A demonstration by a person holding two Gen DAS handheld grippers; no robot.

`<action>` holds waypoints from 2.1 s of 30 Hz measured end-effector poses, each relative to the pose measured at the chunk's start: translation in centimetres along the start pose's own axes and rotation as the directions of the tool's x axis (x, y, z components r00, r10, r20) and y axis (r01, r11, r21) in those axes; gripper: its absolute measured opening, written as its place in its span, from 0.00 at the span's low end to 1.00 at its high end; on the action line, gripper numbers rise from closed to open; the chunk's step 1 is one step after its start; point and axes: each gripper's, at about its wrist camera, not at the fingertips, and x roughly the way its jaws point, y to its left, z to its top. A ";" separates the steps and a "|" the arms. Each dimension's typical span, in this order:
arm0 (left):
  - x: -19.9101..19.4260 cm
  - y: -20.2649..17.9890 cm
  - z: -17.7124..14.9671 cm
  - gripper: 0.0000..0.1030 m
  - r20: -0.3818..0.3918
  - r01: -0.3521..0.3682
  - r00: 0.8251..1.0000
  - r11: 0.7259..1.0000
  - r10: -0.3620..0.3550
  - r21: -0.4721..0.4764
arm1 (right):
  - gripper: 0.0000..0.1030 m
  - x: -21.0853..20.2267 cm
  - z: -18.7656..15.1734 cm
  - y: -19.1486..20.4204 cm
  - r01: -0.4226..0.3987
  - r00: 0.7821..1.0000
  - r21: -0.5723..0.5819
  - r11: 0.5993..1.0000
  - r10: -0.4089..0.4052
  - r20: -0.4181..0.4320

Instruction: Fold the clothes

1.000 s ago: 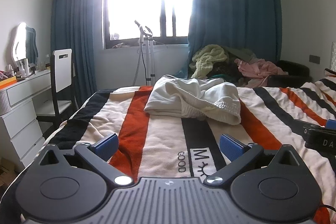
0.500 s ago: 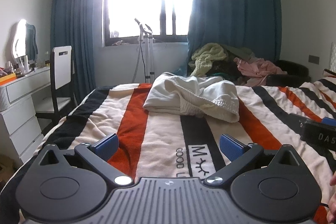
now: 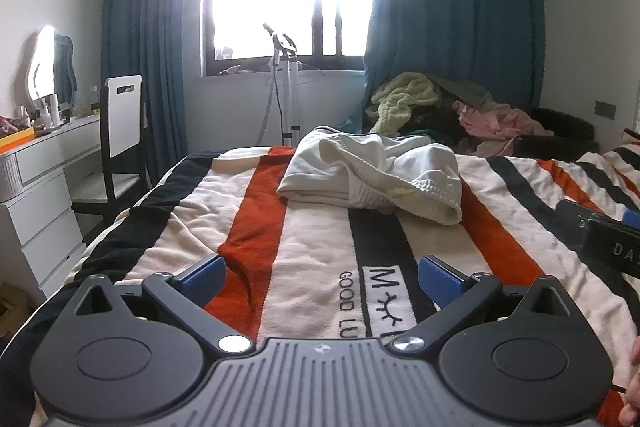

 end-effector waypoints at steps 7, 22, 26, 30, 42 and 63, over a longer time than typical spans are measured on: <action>-0.1 -0.3 -0.2 1.00 -0.017 -0.010 1.000 1.000 0.010 0.002 | 1.00 -0.2 0.2 -0.9 -0.018 1.000 0.064 0.998 0.018 0.002; 2.5 -1.4 8.2 1.00 0.063 0.018 0.998 1.000 -0.016 -0.023 | 0.99 1.2 -0.4 -3.3 0.047 0.998 0.201 0.979 -0.038 -0.045; 5.2 -0.8 8.9 1.00 0.064 0.005 0.998 1.000 -0.004 -0.024 | 0.99 3.5 0.0 -3.5 0.054 0.994 0.221 0.974 -0.032 -0.103; 7.4 1.3 7.3 1.00 0.061 0.006 0.998 0.998 -0.003 -0.055 | 0.99 8.1 0.5 -3.7 0.084 0.979 0.238 0.967 -0.035 -0.203; 15.7 7.3 3.7 1.00 -0.113 -0.006 0.993 0.984 -0.015 -0.180 | 0.68 26.7 -3.3 0.8 0.066 0.955 0.159 0.985 -0.016 -0.297; 19.6 7.3 2.1 1.00 -0.138 -0.022 0.990 0.954 -0.021 -0.299 | 0.10 18.3 5.4 4.8 -0.003 0.999 -0.140 0.990 0.008 0.034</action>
